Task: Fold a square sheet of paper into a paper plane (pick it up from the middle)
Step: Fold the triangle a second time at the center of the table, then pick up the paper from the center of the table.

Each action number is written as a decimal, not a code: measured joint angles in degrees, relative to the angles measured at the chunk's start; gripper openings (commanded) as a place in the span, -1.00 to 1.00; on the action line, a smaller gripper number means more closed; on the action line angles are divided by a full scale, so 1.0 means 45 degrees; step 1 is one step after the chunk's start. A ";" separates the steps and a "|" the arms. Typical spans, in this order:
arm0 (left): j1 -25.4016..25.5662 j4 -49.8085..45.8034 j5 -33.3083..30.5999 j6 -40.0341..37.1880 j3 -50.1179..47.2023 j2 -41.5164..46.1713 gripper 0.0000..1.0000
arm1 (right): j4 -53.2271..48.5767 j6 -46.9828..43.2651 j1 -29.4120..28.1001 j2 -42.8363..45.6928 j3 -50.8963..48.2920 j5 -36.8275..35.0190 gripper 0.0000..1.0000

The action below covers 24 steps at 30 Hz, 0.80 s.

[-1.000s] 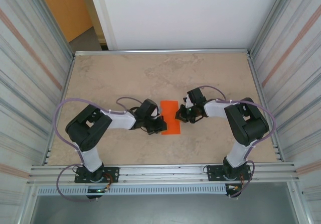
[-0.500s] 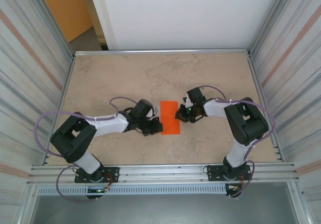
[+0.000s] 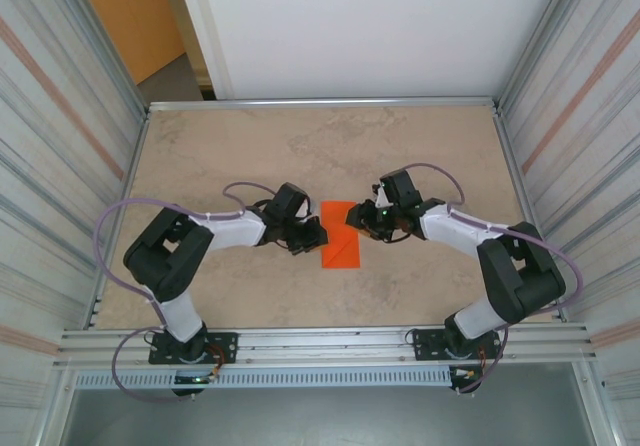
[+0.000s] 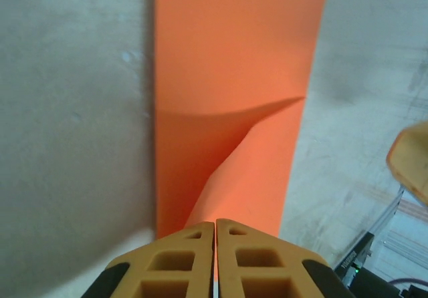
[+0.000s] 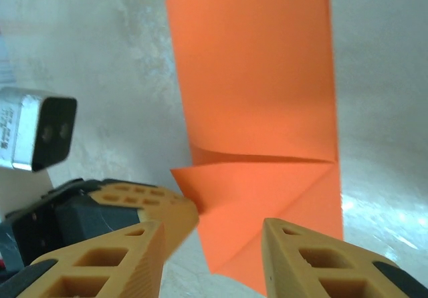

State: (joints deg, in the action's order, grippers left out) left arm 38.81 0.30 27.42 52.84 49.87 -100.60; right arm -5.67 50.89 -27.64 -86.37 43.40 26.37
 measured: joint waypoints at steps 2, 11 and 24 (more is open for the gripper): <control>-0.0126 0.0005 0.0000 -0.0029 0.0063 -0.0121 -0.78 | 0.0102 0.0321 0.0000 -0.0005 -0.0369 -0.0005 -0.16; -0.0194 0.0282 -0.0112 0.0087 0.0141 -0.0661 -0.80 | 0.0457 0.1360 -0.0112 -0.0568 -0.0597 -0.0058 -0.26; -0.0199 0.0568 -0.0233 0.0811 -0.0019 -0.0685 -0.80 | 0.0500 0.1647 -0.0418 -0.1477 -0.0403 -0.0194 -0.43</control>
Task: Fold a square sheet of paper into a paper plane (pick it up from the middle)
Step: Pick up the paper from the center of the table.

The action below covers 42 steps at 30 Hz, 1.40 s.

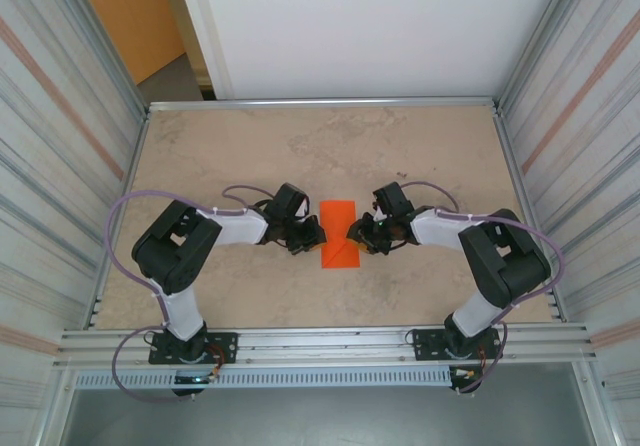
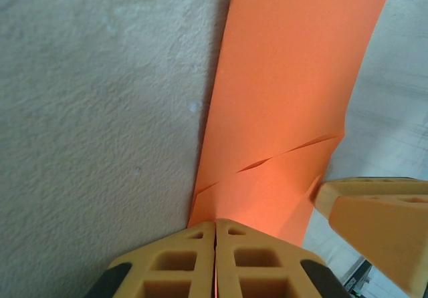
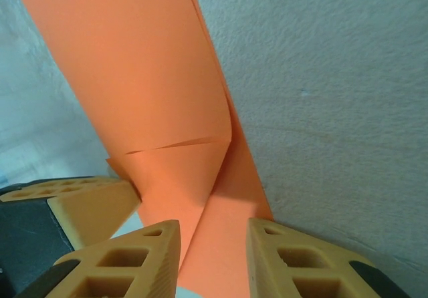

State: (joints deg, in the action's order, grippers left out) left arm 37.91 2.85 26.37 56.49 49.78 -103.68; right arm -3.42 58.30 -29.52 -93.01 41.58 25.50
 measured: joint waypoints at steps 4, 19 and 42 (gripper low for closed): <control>-0.0010 0.0248 0.0053 0.0248 -0.0117 0.0000 -0.80 | 0.0078 0.0000 -0.0034 -0.0175 0.0146 -0.0005 -0.47; -0.0019 0.0588 0.0287 0.0753 -0.0282 0.0000 -0.80 | 0.0665 0.0000 -0.0058 -0.0578 0.0238 0.0194 -0.55; -0.0189 0.1360 0.0665 0.1277 -0.0675 0.0000 -0.79 | 0.1073 0.0374 -0.0019 -0.0719 0.0126 0.0194 -0.51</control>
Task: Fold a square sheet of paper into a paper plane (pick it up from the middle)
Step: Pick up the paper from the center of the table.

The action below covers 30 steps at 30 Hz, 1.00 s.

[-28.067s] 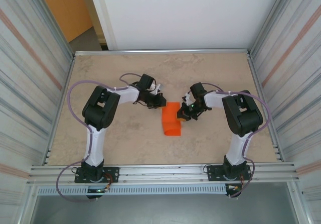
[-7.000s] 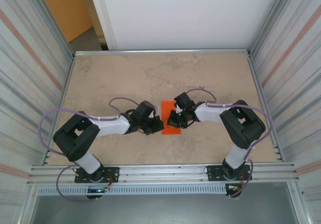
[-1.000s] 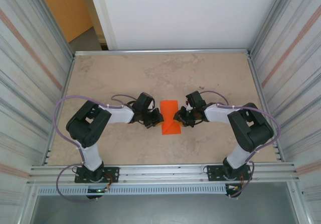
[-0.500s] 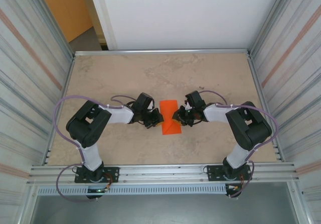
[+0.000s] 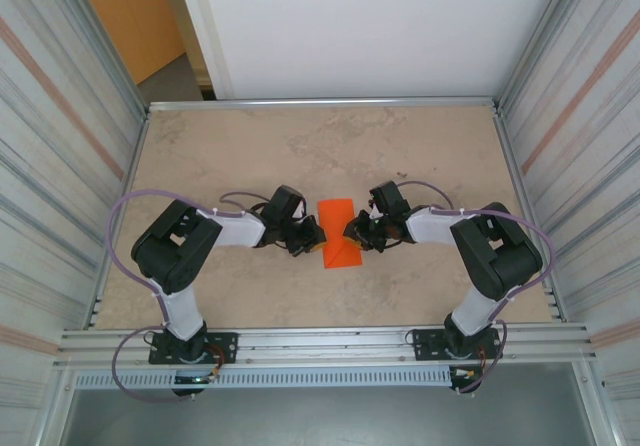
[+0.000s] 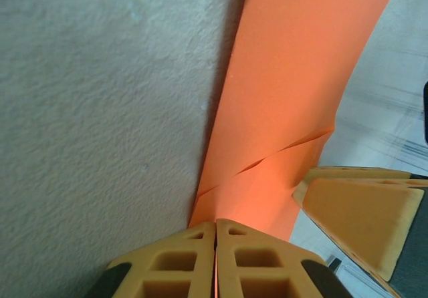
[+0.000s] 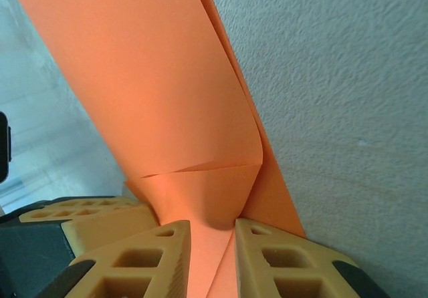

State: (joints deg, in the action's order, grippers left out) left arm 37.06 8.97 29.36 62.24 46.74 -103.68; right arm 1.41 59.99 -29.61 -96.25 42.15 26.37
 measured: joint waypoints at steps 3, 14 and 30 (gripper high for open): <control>-0.0053 0.0413 0.0175 0.0248 -0.0189 0.0000 -0.79 | 0.0024 0.0010 -0.0005 0.0000 -0.0010 -0.0005 -0.51; -0.0083 0.0738 0.0248 0.0559 -0.0335 0.0005 -0.79 | 0.0102 0.0345 -0.0024 0.0398 -0.0335 -0.0544 -0.50; -0.0083 0.0729 0.0243 0.0563 -0.0330 0.0000 -0.79 | 0.1622 0.0583 -0.0160 0.0233 -0.0500 0.0291 -0.53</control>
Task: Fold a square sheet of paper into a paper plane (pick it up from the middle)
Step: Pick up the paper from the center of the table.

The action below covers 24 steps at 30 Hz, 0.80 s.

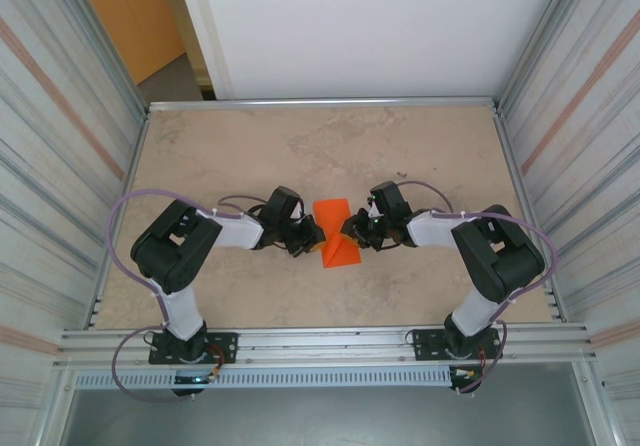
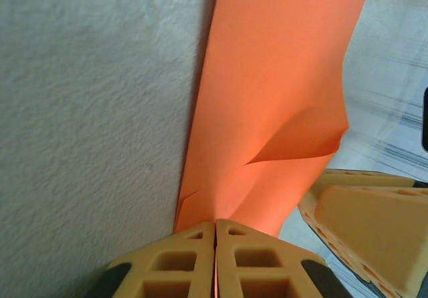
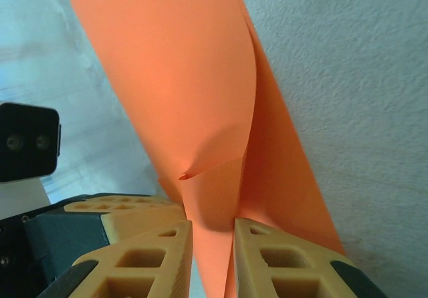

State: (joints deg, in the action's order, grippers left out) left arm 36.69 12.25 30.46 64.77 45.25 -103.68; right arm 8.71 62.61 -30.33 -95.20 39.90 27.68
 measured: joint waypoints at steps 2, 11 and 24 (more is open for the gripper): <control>0.0000 -0.0005 0.0000 -0.0005 0.0000 0.0000 -0.79 | 0.0185 -0.0005 -0.0019 0.0000 -0.0097 0.0165 -0.52; 0.0000 -0.0015 0.0000 -0.0005 0.0000 0.0000 -0.79 | 0.0549 -0.0117 -0.0296 -0.0005 -0.0185 0.0539 -0.53; -0.0039 -0.0262 -0.0092 -0.0049 0.0000 0.0175 -0.71 | 0.0597 -0.1020 -0.0593 -0.0389 -0.0175 0.0520 -0.91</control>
State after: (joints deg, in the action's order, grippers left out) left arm 36.51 11.07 30.04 64.55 45.25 -102.89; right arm 11.40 58.02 -32.99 -96.95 39.11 30.02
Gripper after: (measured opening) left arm 0.122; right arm 0.070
